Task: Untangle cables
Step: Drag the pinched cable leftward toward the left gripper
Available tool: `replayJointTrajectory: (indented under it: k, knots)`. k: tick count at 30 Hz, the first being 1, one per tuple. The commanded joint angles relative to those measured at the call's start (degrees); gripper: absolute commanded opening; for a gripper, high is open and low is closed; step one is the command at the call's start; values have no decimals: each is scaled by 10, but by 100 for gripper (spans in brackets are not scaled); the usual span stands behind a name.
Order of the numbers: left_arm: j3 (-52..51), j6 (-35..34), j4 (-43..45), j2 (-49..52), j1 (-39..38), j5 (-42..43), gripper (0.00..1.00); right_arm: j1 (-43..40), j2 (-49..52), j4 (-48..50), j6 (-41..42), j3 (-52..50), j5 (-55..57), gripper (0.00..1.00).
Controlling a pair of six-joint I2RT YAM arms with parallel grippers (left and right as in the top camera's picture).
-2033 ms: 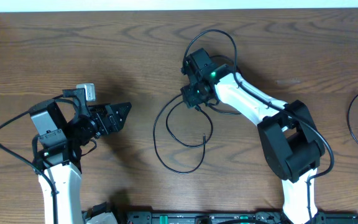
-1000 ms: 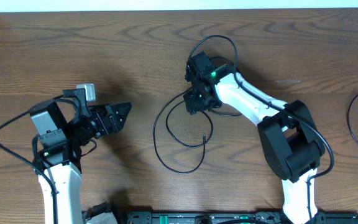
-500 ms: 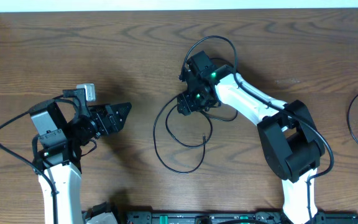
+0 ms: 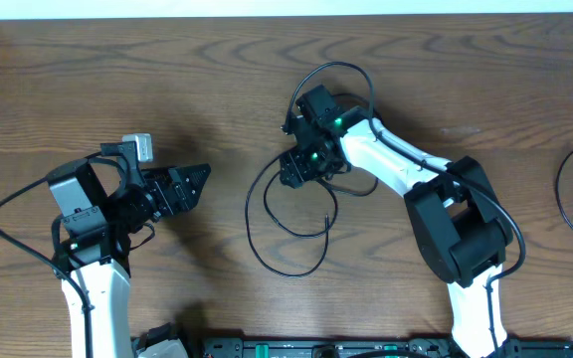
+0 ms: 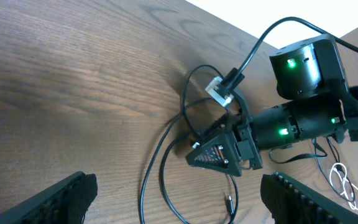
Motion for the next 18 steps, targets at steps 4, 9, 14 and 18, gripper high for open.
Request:
replayJointTrajectory:
  k: [4,9,14,18]
  knots:
    - [-2,3,-1,-1,3,11,89,21,32,53,-22,-8,-116,70]
    - [-2,3,-2,-1,3,12,89,32,32,76,-2,-8,-128,70]
    - [-2,4,-12,-1,3,11,90,43,32,102,29,-8,-129,71]
    - [-2,4,-14,-1,3,11,89,52,32,133,57,-8,-125,73]
